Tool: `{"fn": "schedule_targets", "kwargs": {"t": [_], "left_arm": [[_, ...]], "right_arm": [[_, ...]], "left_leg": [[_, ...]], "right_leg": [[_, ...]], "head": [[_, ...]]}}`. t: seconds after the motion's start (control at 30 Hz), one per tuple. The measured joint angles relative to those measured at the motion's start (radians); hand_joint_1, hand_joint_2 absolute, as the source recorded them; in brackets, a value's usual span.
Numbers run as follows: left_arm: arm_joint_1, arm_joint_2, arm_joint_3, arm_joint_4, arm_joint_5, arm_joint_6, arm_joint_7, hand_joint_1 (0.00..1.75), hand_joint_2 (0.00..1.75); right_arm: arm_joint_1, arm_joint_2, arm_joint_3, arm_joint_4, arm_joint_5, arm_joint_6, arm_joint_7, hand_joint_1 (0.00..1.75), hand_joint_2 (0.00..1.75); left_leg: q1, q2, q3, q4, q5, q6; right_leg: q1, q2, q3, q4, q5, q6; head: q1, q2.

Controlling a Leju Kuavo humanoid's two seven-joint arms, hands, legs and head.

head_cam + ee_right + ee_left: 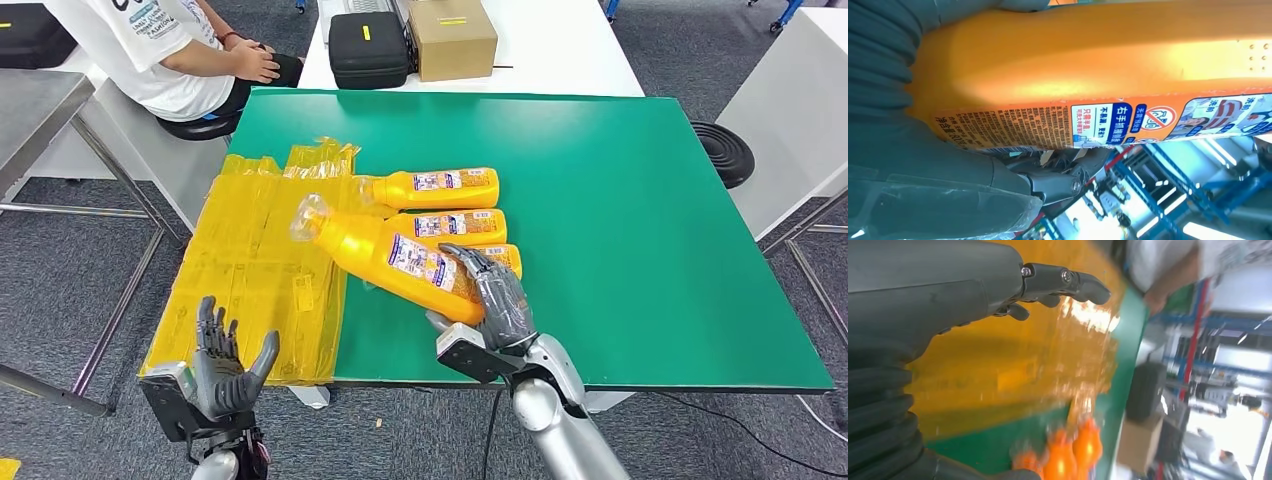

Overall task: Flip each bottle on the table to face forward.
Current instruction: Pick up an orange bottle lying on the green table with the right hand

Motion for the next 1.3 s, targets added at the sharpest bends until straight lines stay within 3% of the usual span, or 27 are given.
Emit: {"fn": "schedule_targets", "kwargs": {"t": [0.1,0.33,0.5,1.0,1.3], "left_arm": [[-0.001,0.002,-0.006,0.0,0.106,-0.156,0.044,0.0,1.75],[-0.017,0.014,-0.034,0.007,0.183,-0.336,0.093,0.0,1.75],[-0.088,0.024,-0.093,0.055,0.159,-0.505,0.127,0.0,1.75],[-0.213,0.022,-0.172,0.179,0.142,-0.557,0.125,0.0,1.75],[-0.254,0.014,-0.186,0.24,0.114,-0.511,0.104,0.0,1.75]], "right_arm": [[0.003,0.015,-0.019,0.004,-0.014,-0.014,-0.021,1.75,1.75],[0.004,0.039,-0.043,0.038,-0.046,-0.001,-0.066,1.75,1.75],[-0.009,0.07,-0.04,0.136,-0.098,0.056,-0.151,1.75,1.75],[-0.04,0.122,0.001,0.292,-0.123,0.138,-0.183,1.75,1.75],[-0.073,0.146,0.064,0.389,-0.123,0.183,-0.183,1.75,1.75]], "left_leg": [[0.0,0.0,0.0,0.0,0.0,0.0],[0.0,0.0,-0.001,0.0,0.0,0.0],[0.0,0.0,-0.001,0.0,0.0,0.0],[0.0,0.0,-0.002,0.0,0.0,0.0],[0.0,0.0,-0.002,0.0,0.0,0.0]], "right_leg": [[0.0,0.0,0.0,0.0,0.0,0.0],[0.0,0.0,-0.001,0.0,0.0,0.0],[0.0,0.0,-0.001,0.0,0.0,0.0],[0.0,0.0,-0.002,0.0,0.0,0.0],[0.0,0.0,-0.002,0.0,0.0,0.0]], "head": [[0.0,0.0],[0.0,0.0],[0.0,0.0],[0.0,0.0],[0.0,0.0]]}}
